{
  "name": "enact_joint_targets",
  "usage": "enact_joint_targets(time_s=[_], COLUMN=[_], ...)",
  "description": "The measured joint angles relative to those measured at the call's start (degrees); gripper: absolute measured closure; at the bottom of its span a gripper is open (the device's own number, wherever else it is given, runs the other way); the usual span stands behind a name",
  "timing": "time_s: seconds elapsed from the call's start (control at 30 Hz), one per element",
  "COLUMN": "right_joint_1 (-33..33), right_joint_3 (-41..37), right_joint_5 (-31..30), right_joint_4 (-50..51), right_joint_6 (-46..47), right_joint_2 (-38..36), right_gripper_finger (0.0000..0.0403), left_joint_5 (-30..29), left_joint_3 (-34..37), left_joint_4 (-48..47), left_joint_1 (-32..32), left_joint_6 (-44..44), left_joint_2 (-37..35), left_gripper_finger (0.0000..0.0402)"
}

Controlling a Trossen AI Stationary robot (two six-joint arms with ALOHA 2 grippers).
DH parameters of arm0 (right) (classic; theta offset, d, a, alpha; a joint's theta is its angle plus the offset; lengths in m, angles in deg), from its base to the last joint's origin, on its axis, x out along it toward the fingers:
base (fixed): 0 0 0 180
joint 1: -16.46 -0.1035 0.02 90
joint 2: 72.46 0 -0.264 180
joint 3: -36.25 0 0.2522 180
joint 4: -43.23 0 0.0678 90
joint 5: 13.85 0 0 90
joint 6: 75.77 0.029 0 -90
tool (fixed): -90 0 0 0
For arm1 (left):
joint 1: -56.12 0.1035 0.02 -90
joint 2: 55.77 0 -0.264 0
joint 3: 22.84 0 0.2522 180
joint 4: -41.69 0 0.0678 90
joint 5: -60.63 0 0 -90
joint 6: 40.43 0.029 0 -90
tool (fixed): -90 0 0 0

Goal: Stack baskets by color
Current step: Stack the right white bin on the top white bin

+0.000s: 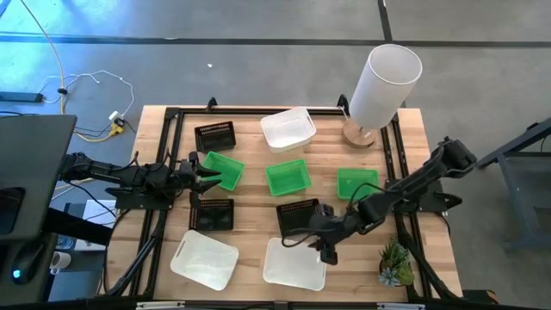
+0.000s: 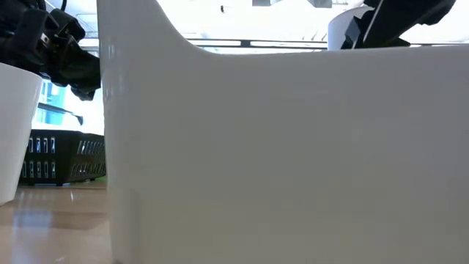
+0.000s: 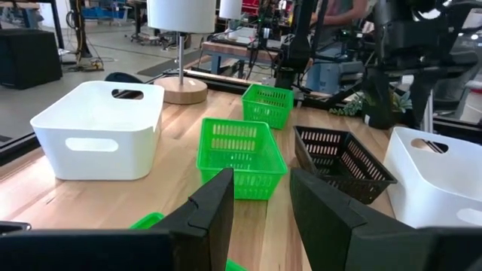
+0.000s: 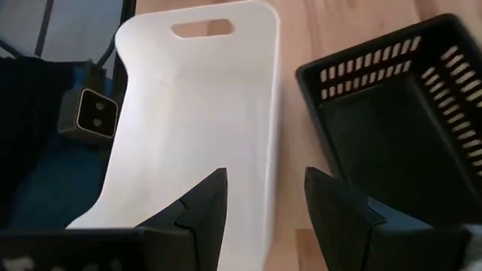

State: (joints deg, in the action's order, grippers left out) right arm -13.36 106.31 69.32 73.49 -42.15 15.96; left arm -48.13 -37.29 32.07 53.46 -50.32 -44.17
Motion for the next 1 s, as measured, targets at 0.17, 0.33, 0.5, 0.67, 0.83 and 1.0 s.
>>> enact_joint_targets(time_s=[0.17,0.33,0.5,0.67,0.83,1.0], right_joint_1=[-0.82,-1.57,-1.75,-1.75,-1.75,-1.76], right_joint_3=[0.00,0.00,0.00,0.00,0.00,-0.02], right_joint_5=[-0.82,-1.94,-1.93,-2.08,-2.15,-1.51], right_joint_4=[-1.73,-2.00,-2.48,-2.62,-2.71,-2.68], right_joint_6=[0.02,0.36,1.07,1.07,1.49,2.54], right_joint_2=[1.88,3.49,4.89,5.95,6.42,6.91], right_gripper_finger=[0.0238,0.0238,0.0238,0.0238,0.0238,0.0238], left_joint_5=[0.13,0.13,0.13,0.13,0.13,0.13], left_joint_3=[0.00,0.00,0.00,0.00,0.00,0.00], left_joint_4=[-0.01,-0.01,-0.02,-0.06,-0.09,-0.29], left_joint_1=[-0.02,-0.02,0.00,-0.02,-0.02,-0.02], left_joint_6=[-0.42,-0.44,-0.44,-0.44,-0.44,-0.44], left_joint_2=[0.00,0.02,0.02,0.02,0.02,0.02], left_gripper_finger=[0.0282,0.0282,0.0282,0.0282,0.0282,0.0282])
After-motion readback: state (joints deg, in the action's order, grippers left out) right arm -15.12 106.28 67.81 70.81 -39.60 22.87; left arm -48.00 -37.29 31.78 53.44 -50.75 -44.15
